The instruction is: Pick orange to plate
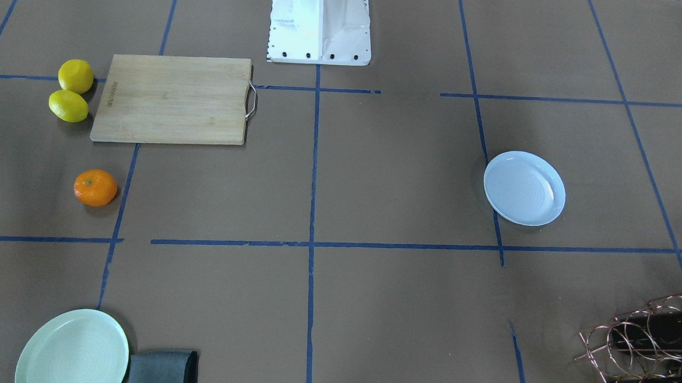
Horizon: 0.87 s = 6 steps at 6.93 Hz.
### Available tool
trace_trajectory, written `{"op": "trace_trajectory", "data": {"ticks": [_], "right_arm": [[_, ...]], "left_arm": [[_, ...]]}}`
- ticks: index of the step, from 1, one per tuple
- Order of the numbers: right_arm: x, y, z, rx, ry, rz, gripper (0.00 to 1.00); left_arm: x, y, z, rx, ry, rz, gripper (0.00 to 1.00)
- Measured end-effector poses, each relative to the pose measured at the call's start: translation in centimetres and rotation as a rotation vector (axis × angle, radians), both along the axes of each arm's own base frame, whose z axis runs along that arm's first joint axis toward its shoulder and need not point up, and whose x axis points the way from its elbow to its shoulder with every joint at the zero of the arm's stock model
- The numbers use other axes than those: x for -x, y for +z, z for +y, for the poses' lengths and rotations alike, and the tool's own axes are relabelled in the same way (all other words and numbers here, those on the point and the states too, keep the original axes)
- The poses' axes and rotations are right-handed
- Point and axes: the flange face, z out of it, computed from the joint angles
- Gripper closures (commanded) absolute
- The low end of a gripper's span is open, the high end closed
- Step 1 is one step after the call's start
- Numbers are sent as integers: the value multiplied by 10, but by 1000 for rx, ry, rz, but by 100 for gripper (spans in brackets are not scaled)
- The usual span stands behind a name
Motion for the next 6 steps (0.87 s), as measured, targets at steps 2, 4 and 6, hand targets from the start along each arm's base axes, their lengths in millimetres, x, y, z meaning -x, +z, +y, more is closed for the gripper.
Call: {"op": "trace_trajectory", "data": {"ticks": [2,4,6], "right_arm": [[-2,4,0,43,37,12,0],[-12,33,13,113,73,36,0],[-26,62,29,183,105,41,0]], "left_arm": [[-1,1,3,5,1,0,0],[-14,-19,15,-38,25,-11,0],[-24,-11,22,-15,46,-16,0]]}}
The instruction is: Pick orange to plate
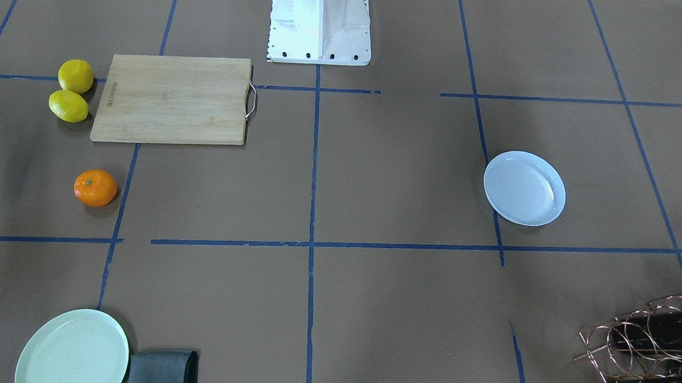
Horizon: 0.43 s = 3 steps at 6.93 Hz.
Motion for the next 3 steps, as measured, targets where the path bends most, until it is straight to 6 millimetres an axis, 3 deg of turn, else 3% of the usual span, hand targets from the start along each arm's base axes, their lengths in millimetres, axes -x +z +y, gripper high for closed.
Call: {"op": "trace_trajectory", "data": {"ticks": [2,3], "right_arm": [[-3,12,8,120,87,-9,0],[-3,14,10,147,106,-12,0]], "left_arm": [[-18,10,0,26,9,9,0],[-48,12,-3,64,3,13,0]]}}
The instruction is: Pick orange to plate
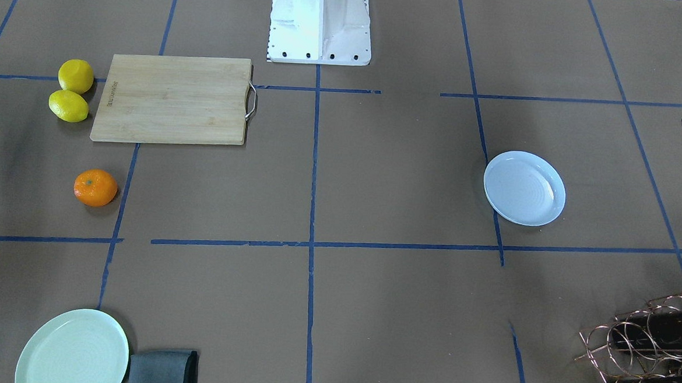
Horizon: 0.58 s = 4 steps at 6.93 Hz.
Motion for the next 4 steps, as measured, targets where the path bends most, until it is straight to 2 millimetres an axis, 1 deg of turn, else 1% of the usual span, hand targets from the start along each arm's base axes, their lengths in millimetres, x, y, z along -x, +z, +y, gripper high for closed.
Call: {"op": "trace_trajectory", "data": {"ticks": [2,3,4], "right_arm": [[0,5,4,17,12,-2,0],[0,8,7,1,14,-7,0],[-1,13,11,-19,16,-13,0]], "left_arm": [[-87,15,-5,113,-45,-15,2],[-125,25,-5,161,-105,-48,2],[-150,38,-5,187,-144,-62,2]]}}
